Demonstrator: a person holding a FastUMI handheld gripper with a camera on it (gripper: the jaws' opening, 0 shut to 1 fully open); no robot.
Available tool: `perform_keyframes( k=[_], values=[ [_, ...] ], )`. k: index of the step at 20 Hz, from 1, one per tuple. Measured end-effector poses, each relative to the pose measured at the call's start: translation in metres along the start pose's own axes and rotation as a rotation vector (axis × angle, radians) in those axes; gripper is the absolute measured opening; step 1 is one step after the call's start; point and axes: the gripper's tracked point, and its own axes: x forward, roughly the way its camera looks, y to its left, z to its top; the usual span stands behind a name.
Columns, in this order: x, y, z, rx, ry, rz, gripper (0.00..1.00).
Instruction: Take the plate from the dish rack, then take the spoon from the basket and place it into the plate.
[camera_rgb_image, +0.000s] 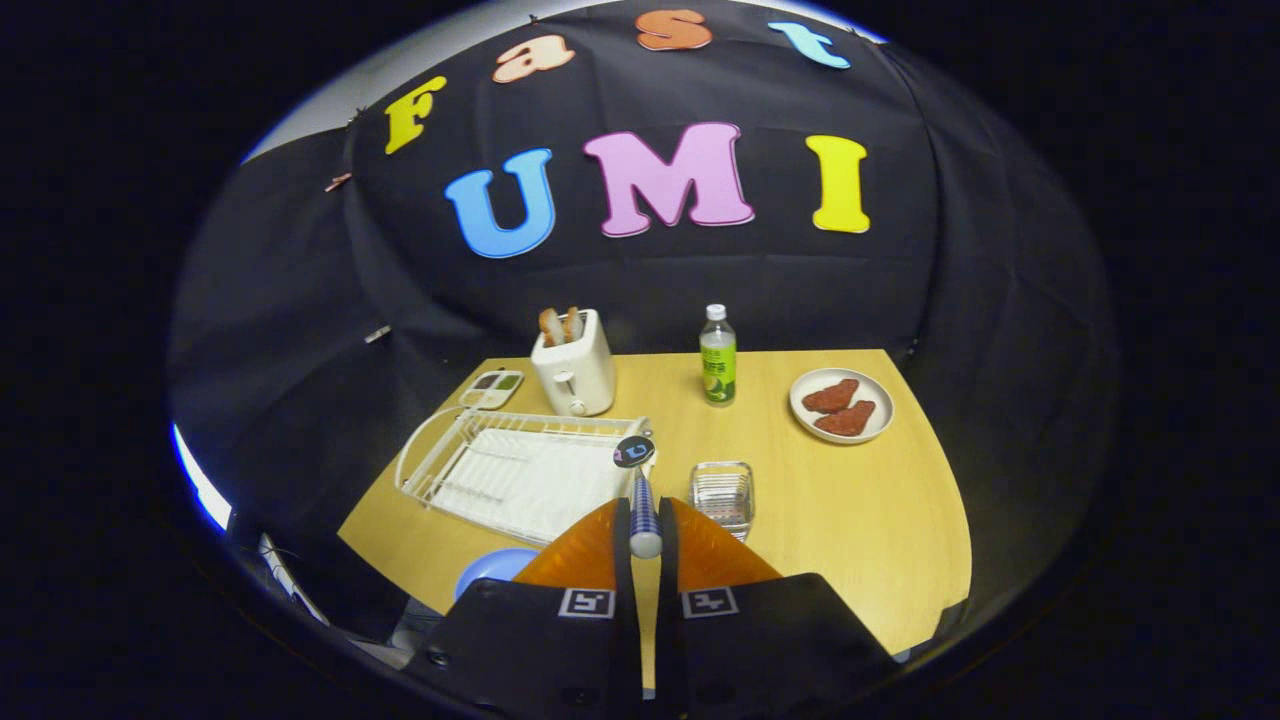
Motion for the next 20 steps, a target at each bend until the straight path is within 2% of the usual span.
perform_keyframes(
  k=[3, 7, 13, 20],
  values=[
    [-0.013, 0.048, -0.020, -0.031, 0.041, 0.087, 0.10],
    [-0.010, 0.090, -0.074, -0.066, 0.143, 0.155, 0.10],
    [0.026, 0.103, -0.166, -0.119, 0.317, 0.149, 0.10],
    [0.066, 0.122, -0.202, -0.107, 0.337, 0.178, 0.10]
  ],
)
